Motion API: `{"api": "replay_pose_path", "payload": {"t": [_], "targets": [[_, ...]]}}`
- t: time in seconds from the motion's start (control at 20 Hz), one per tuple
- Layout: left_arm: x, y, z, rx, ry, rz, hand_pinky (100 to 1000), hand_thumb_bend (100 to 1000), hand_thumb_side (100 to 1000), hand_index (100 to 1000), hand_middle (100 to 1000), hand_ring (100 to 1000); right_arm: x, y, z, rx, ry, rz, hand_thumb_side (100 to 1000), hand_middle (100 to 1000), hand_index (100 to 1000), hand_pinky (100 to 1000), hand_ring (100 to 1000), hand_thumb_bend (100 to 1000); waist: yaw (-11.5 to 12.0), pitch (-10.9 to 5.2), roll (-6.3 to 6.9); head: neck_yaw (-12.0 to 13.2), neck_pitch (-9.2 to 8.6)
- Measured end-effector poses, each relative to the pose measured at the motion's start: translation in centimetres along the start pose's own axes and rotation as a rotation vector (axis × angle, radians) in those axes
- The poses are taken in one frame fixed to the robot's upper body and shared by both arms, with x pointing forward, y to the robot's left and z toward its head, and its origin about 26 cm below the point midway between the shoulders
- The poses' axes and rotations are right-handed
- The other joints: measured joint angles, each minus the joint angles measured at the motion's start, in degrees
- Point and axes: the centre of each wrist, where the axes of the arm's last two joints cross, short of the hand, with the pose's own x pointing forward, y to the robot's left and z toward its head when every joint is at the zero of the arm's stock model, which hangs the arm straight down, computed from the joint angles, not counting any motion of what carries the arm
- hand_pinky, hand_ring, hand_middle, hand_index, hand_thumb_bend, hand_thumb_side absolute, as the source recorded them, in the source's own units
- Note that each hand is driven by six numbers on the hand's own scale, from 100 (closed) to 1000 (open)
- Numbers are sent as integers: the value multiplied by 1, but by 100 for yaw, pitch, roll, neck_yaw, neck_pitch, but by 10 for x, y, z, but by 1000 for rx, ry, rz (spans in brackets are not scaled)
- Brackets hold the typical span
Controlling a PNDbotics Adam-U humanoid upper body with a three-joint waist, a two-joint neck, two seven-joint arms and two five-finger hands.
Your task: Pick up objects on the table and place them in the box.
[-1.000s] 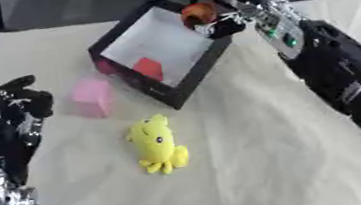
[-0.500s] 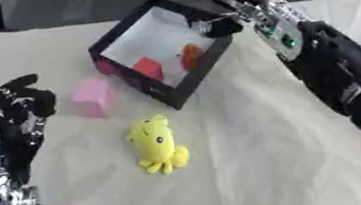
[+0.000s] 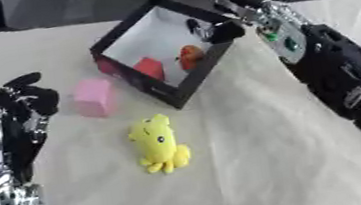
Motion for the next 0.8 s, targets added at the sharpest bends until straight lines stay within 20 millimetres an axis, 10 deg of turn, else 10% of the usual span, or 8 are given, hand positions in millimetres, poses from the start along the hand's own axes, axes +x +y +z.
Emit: {"api": "replay_pose_path", "payload": {"t": [0.25, 0.8], "targets": [[-2, 3, 1, 19, 5, -3, 613, 917, 692, 720, 482, 405, 11, -6, 9, -7, -69, -19, 208, 923, 989, 910, 860, 100, -279, 0, -7, 127, 0], [-15, 30, 12, 113, 53, -82, 612, 921, 691, 720, 481, 404, 51, -33, 75, -148, -230, -373, 353, 807, 927, 889, 784, 100, -949, -74, -176, 588, 0]]}}
